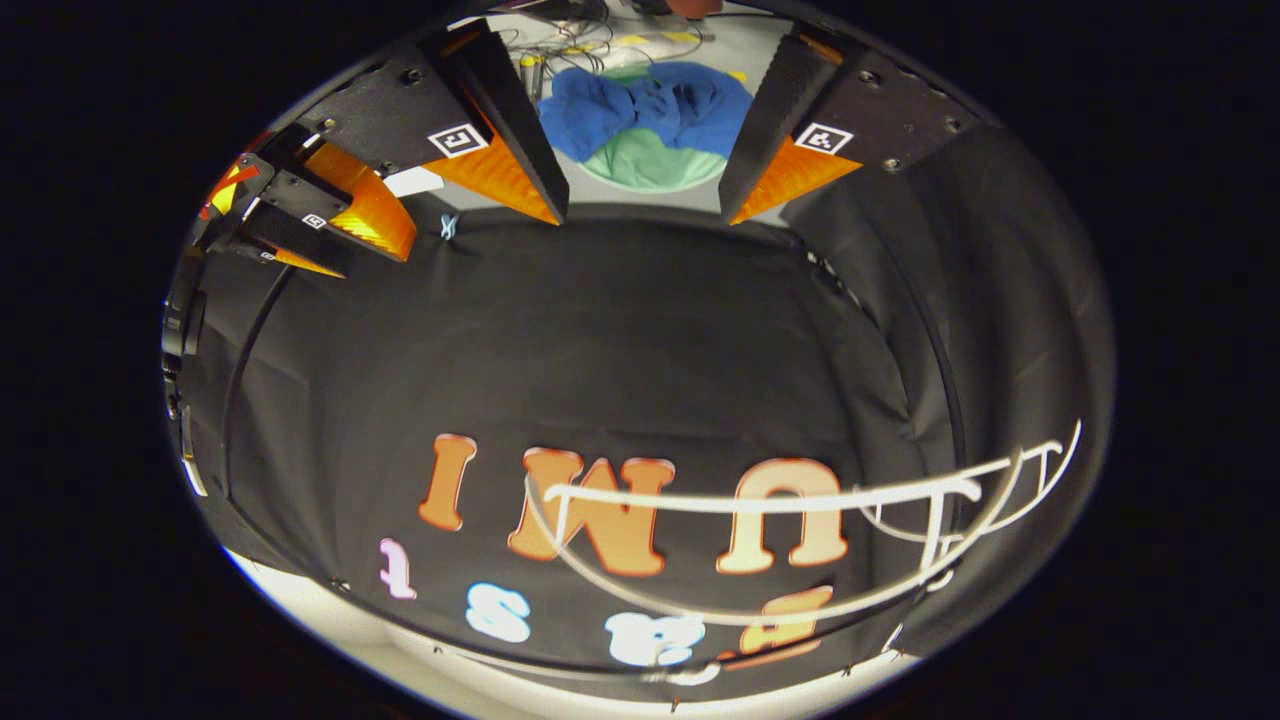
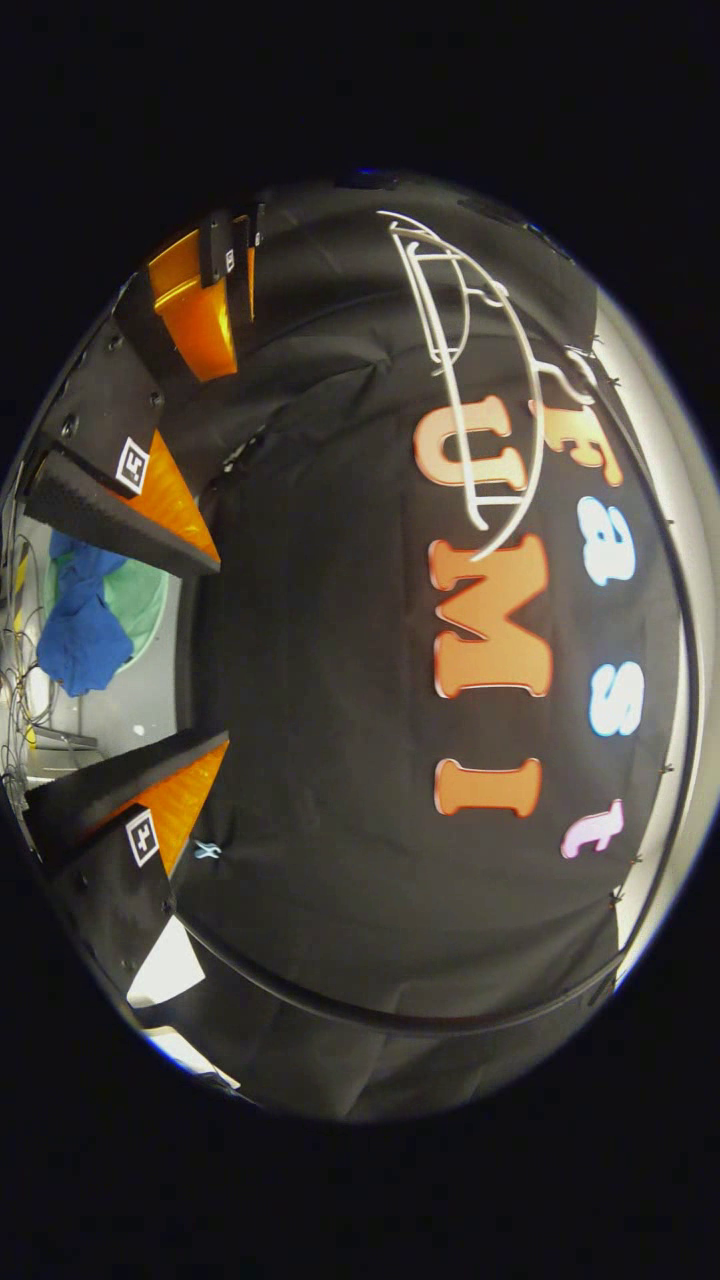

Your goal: Grasp the clothes on the hanger with both hands and then place them into the laundry hamper below.

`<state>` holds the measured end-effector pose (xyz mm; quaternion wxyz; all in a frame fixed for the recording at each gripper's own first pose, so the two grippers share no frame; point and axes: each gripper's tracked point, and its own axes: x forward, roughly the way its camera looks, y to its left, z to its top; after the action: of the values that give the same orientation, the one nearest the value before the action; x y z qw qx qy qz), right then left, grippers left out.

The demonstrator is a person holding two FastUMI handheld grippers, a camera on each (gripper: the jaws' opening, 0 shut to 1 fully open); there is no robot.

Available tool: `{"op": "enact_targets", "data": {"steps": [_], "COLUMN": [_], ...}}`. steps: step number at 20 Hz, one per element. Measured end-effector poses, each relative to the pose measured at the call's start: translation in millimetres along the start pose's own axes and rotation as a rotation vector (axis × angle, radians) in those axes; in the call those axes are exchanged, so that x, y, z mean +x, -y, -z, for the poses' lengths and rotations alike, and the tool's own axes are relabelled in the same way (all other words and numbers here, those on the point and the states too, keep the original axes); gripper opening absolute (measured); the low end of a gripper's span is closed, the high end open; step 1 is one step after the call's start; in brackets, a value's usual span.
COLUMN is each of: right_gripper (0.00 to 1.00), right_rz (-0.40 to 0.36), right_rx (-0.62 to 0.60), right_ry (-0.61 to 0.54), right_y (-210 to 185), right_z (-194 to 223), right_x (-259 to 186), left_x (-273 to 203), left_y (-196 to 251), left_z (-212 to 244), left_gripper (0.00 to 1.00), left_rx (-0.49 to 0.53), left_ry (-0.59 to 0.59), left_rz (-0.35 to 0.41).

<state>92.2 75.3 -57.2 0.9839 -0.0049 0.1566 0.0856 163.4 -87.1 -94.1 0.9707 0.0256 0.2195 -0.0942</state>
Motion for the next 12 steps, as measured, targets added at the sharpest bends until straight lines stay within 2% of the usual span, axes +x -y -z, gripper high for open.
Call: {"op": "enact_targets", "data": {"steps": [3, 4, 5, 6, 9, 12], "right_gripper": [0.98, 0.89, 1.0, 0.9, 0.89, 0.89], "right_rz": [0.011, 0.01, 0.009, 0.011, 0.023, 0.039], "right_rx": [0.003, 0.006, 0.01, 0.013, 0.013, 0.021], "right_ry": [0.111, 0.145, 0.177, 0.209, 0.287, 0.322], "right_y": [4, 6, 8, 10, 18, 29], "right_z": [-45, -57, -69, -80, -108, -116], "right_x": [-21, -26, -32, -39, -54, -61], "left_x": [-12, -13, -20, -22, -32, -49], "left_y": [4, 4, 5, 4, 3, 1], "left_z": [-31, -44, -58, -69, -93, -120], "left_gripper": [0.96, 0.95, 0.95, 0.94, 0.94, 0.92], "left_rx": [0.019, 0.023, 0.025, 0.025, 0.026, 0.05], "left_ry": [0.151, 0.204, 0.246, 0.278, 0.383, 0.481], "left_rz": [0.001, -0.002, -0.002, -0.001, -0.003, -0.039]}}
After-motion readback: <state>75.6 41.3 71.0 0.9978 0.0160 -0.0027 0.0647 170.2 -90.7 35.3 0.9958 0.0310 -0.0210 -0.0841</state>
